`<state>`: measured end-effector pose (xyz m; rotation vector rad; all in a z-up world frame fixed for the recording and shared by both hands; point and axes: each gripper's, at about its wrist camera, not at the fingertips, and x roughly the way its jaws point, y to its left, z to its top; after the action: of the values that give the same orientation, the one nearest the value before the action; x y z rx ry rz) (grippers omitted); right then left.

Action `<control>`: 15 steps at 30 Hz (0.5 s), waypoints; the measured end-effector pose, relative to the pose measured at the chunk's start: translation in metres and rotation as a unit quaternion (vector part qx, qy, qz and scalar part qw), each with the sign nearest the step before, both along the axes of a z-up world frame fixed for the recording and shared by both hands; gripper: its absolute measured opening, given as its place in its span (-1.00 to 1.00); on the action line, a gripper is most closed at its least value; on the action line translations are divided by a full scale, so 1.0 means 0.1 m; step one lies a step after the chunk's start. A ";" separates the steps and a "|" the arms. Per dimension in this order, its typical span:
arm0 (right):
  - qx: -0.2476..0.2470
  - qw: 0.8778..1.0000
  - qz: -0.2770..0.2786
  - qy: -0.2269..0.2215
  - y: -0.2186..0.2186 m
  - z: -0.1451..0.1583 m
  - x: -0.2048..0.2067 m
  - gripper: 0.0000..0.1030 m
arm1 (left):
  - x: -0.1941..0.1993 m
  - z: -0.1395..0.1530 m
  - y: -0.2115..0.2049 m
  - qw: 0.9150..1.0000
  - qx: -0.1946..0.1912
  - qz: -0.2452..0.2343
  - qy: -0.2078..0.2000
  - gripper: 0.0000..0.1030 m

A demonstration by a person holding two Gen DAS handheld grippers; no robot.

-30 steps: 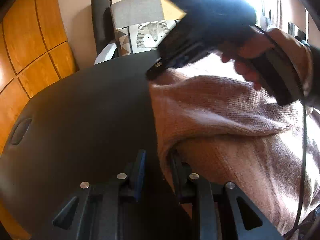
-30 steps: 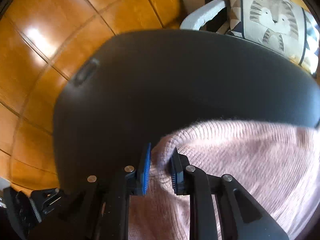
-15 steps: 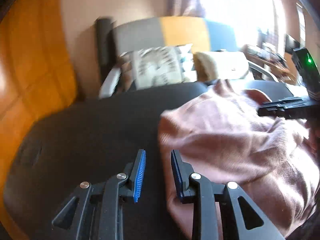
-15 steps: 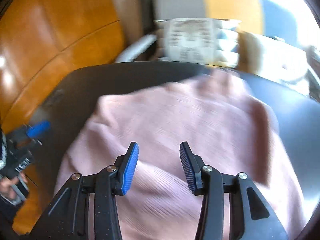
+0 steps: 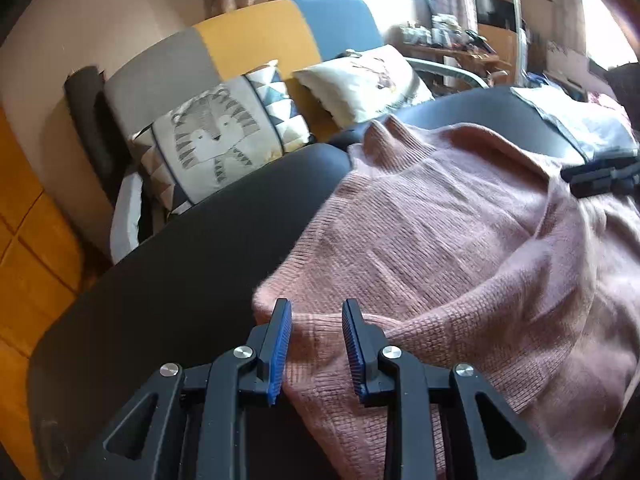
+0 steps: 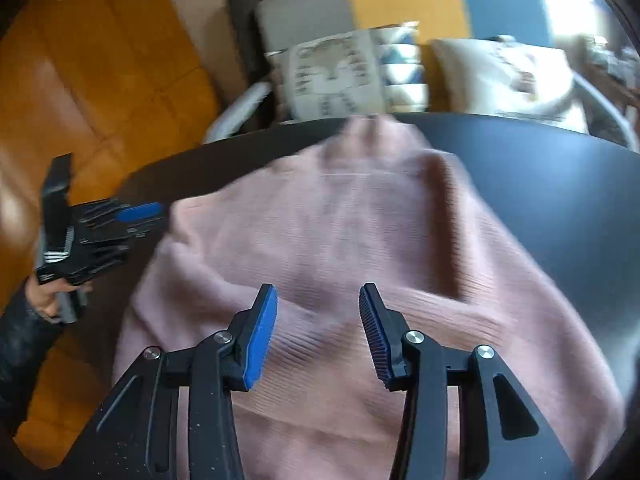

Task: Fold clothes
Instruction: 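Open both grippers and smooth the folded pink sweater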

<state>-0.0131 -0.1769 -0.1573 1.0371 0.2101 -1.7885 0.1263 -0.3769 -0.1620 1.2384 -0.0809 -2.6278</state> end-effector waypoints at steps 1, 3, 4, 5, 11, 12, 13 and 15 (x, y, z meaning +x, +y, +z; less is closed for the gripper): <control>-0.007 1.000 0.022 0.002 -0.15 0.02 0.05 -0.10 | 0.02 0.02 -0.05 1.000 0.013 0.010 0.005 -0.47; -0.015 0.997 0.071 0.009 -0.51 0.04 0.14 -0.10 | 0.12 0.04 -0.14 0.998 0.044 0.046 0.018 -0.47; -0.009 0.996 0.092 0.011 -0.72 0.01 0.17 -0.10 | 0.17 0.03 -0.16 0.996 0.050 0.064 0.023 -0.47; -0.004 0.994 0.113 0.012 -0.93 -0.02 0.20 -0.10 | 0.23 0.02 -0.17 0.995 0.054 0.078 0.027 -0.47; 0.033 0.978 0.200 -0.043 -1.92 -0.37 0.33 -0.10 | 0.64 -0.09 -0.12 0.987 0.074 0.139 0.041 -0.47; 0.040 0.976 0.206 -0.053 -2.01 -0.43 0.34 -0.10 | 0.67 -0.11 -0.10 0.987 0.072 0.140 0.039 -0.47; 0.046 0.974 0.212 -0.062 -2.10 -0.49 0.35 -0.10 | 0.72 -0.14 -0.07 0.987 0.070 0.140 0.036 -0.47; 0.058 0.970 0.222 -0.075 -2.24 -0.58 0.37 -0.30 | 0.79 -0.18 -0.01 0.988 0.066 0.134 0.028 -0.47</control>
<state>0.0242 -0.4004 -0.2150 1.1025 0.4213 -1.3009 0.2051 -0.3783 -0.1804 1.1249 0.2544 -2.4631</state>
